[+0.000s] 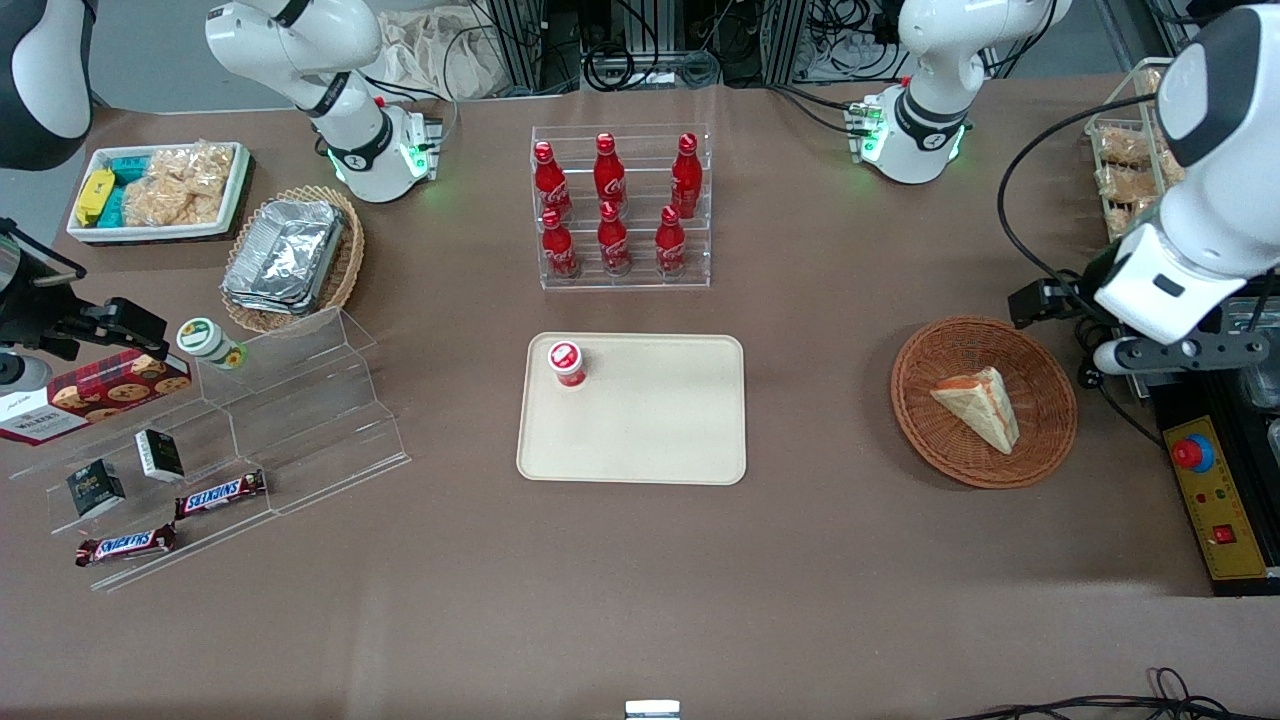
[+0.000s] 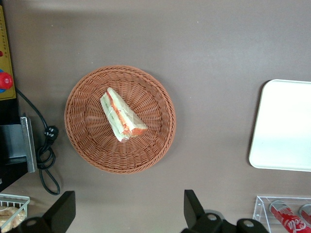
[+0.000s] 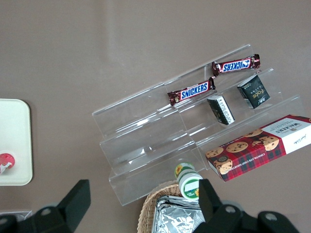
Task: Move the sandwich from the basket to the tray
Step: 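Lower the open left gripper over the sandwich in the wicker basket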
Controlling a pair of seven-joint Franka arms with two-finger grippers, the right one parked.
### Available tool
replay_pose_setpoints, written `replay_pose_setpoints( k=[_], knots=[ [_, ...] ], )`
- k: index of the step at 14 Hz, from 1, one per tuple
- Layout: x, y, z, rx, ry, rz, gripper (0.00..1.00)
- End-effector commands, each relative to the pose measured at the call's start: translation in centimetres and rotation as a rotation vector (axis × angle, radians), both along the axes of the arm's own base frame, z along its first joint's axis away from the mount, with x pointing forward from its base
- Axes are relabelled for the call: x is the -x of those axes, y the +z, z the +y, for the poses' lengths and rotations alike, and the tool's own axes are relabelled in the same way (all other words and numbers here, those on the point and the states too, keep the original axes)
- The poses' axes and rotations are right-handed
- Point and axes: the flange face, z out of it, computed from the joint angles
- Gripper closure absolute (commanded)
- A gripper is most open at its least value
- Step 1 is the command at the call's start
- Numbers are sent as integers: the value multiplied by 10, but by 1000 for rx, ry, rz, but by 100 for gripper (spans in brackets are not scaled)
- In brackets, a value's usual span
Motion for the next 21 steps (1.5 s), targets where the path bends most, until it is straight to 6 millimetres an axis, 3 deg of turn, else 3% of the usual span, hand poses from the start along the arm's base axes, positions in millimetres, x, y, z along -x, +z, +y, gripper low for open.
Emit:
replay_pose_setpoints(
  k=[1, 4, 6, 11, 15, 21],
  knots=[
    [-13, 2, 9, 19, -9, 21, 0],
    [-13, -5, 9, 13, 7, 37, 0],
    [-5, -46, 13, -8, 85, 101, 0],
    [14, -161, 81, -2, 486, 30, 0],
    [27, -221, 80, 5, 756, -27, 0],
    [24, -264, 76, 38, 857, -37, 0]
  ],
)
